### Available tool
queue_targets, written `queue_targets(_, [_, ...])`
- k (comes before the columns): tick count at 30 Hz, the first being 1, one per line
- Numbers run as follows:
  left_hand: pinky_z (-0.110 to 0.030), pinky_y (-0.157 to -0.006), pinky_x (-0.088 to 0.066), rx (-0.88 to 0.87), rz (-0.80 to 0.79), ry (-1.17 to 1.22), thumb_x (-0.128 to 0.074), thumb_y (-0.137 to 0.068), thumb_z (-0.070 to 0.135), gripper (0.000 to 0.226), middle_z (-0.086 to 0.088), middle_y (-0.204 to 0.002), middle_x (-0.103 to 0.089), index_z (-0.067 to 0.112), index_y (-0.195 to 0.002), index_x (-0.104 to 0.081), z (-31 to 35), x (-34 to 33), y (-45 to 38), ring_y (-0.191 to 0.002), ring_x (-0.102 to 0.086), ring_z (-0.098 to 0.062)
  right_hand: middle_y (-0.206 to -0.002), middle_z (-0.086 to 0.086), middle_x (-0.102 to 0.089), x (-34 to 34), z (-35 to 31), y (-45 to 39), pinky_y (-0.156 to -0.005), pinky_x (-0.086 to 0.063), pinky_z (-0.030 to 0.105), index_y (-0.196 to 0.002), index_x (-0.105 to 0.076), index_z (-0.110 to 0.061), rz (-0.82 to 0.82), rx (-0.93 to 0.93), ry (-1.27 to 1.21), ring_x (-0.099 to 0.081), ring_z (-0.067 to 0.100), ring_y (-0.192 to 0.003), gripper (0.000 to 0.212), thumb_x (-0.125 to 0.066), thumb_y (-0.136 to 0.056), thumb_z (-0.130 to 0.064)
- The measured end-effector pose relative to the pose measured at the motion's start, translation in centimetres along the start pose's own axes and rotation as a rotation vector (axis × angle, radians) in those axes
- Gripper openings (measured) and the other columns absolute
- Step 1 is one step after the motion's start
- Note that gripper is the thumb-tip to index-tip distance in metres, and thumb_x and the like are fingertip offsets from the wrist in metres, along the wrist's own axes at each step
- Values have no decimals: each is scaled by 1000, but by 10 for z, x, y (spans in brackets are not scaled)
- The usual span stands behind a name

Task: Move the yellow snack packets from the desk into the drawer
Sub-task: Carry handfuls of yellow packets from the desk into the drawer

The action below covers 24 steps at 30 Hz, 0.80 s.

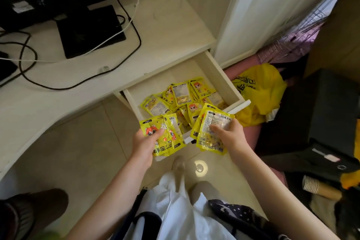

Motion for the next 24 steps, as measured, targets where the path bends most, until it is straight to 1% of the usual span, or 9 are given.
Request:
queue_targets(3, [-28, -82, -46, 17, 19, 1, -81, -72, 9, 40, -1, -102, -70, 15, -107, -63, 9, -17, -23, -96, -65, -16, -105, 2, -66, -1, -15, -30, -85, -56, 46, -107, -53, -18, -10, -28, 35, -67, 22, -96, 35, -74, -79, -15])
queue_targets(7, [-43, -96, -49, 50, 33, -20, -84, -67, 14, 47, -4, -104, -72, 14, -110, -64, 18, -43, -53, -101, -67, -23, -108, 5, -64, 0, -36, -72, -81, -57, 46, -108, -50, -17, -32, -51, 116, -66, 23, -94, 37, -73, -79, -19])
queue_targets(10, [-49, -97, -48, 102, 106, 5, -85, -65, 15, 50, -6, -106, -71, 13, -111, -64, 21, -59, -74, -101, -66, -25, -108, 7, -64, 1, -52, -105, -78, -58, 45, -109, -49, -17, -73, -42, 179, -66, 23, -93, 39, -74, -78, -22])
queue_targets(12, [-47, -100, -45, 139, 164, 34, -88, -61, 20, 66, -8, -117, -67, 12, -120, -59, 23, -69, -88, -108, -62, -26, -106, 7, -63, 1, -64, -128, -78, -58, 45, -110, -49, -15, -109, -33, 244, -66, 23, -92, 41, -74, -78, -23])
queue_targets(14, [-48, -104, -40, 173, 188, 59, -90, -54, 26, 86, -9, -126, -62, 12, -129, -51, 23, -81, -101, -116, -57, -27, -101, 6, -60, 2, -77, -149, -72, -58, 40, -110, -48, -11, -144, -26, 290, -64, 19, -86, 39, -72, -81, -20])
queue_targets(16, [-50, -104, -41, 192, 228, 88, -89, -55, 24, 77, -9, -121, -65, 11, -123, -55, 23, -90, -114, -114, -59, -27, -100, 7, -61, -2, -88, -170, -69, -58, 39, -109, -49, -12, -184, -26, 306, -64, 18, -82, 37, -71, -81, -18])
queue_targets(18, [-45, -104, -40, 196, 285, 106, -87, -62, 17, 64, -8, -117, -66, 9, -119, -58, 28, -97, -123, -111, -59, -26, -103, 9, -63, -8, -95, -192, -77, -59, 47, -109, -51, -13, -201, -40, 349, -66, 23, -87, 38, -73, -79, -20])
queue_targets(21, [-33, -95, -36, 210, 340, 116, -84, -67, 14, 60, -7, -117, -64, 6, -120, -57, 24, -106, -146, -111, -57, -21, -98, 9, -66, -23, -101, -225, -77, -59, 46, -106, -57, -10, -206, -28, 469, -67, 24, -85, 35, -72, -77, -22])
queue_targets(24, [-37, -99, -37, 244, 364, 133, -84, -68, 18, 63, -8, -120, -63, 6, -122, -55, 19, -112, -169, -113, -56, -22, -97, 18, -70, -45, -102, -254, -75, -59, 45, -100, -64, 0, -230, 1, 560, -69, 30, -88, 28, -69, -79, -17])
Point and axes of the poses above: each hand's wrist, its own y-axis away from the middle knuckle, its own x-axis out of the back of the hand, z = x × y, the point moved 7 cm from there along -y, towards the middle knuckle
